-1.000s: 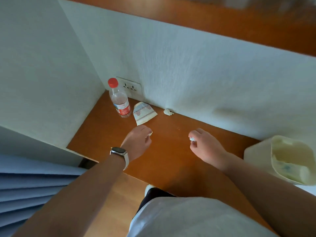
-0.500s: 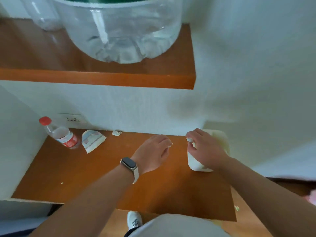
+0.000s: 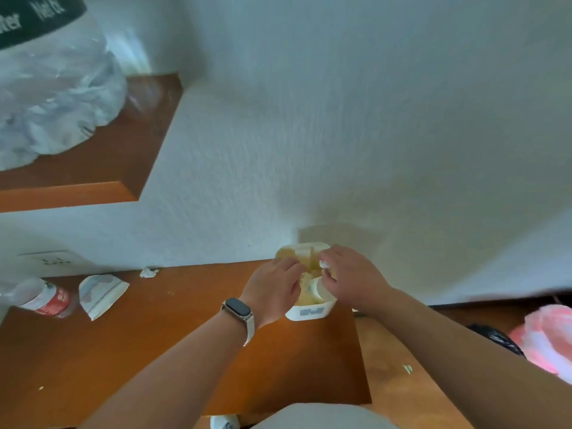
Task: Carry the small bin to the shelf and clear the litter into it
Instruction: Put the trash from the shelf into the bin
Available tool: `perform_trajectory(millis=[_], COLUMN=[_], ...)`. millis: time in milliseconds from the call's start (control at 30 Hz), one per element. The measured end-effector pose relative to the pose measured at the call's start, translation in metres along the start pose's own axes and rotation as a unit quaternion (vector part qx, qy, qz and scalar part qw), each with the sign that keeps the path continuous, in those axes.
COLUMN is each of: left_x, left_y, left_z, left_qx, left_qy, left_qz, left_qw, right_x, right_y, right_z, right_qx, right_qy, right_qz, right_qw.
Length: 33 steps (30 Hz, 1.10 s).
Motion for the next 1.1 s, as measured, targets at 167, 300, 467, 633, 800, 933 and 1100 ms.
perform_trajectory(millis=[167, 300, 467, 633, 800, 933, 1100], left_x=[0.014, 0.03, 0.044, 0.056, 0.063, 0.072, 0.043], left_y=[-0.02, -0.044, -0.088, -0.152, -0.232, -0.299, -0.34], left_z=[0.017, 0.051, 0.101, 0.162, 0.247, 0.315, 0.368], left_qx=[0.02, 0.06, 0.102, 0.169, 0.266, 0.359, 0.404], left_qy=[-0.018, 0.002, 0.013, 0.018, 0.011, -0.019, -0.067], left_qz=[-0.01, -0.008, -0.012, -0.02, -0.01, -0.024, 0.023], left_qw=[1.0, 0.998, 0.995, 0.985, 0.964, 0.933, 0.912], right_x=[-0.015, -0.028, -0.042, -0.067, -0.112, -0.152, -0.199], right_y=[0.011, 0.026, 0.06, 0.092, 0.121, 0.15, 0.184], right_z=[0.001, 0.027, 0.089, 0.162, 0.232, 0.273, 0.302], right_qx=[0.012, 0.033, 0.072, 0.117, 0.154, 0.153, 0.124], right_qy=[-0.035, -0.053, -0.048, -0.048, -0.071, -0.1, -0.126], right_qz=[0.063, 0.079, 0.084, 0.09, 0.133, 0.173, 0.21], right_qw=[0.997, 0.995, 0.993, 0.988, 0.976, 0.968, 0.962])
Point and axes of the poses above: each hand's wrist, its own y-axis towards the middle knuckle, its own x-axis out of the back of the hand, z = x × y, the point moved 10 cm from there along y, towards the middle knuckle, and after that the axes turned 9 degrees about z, right-handed, at the moved point
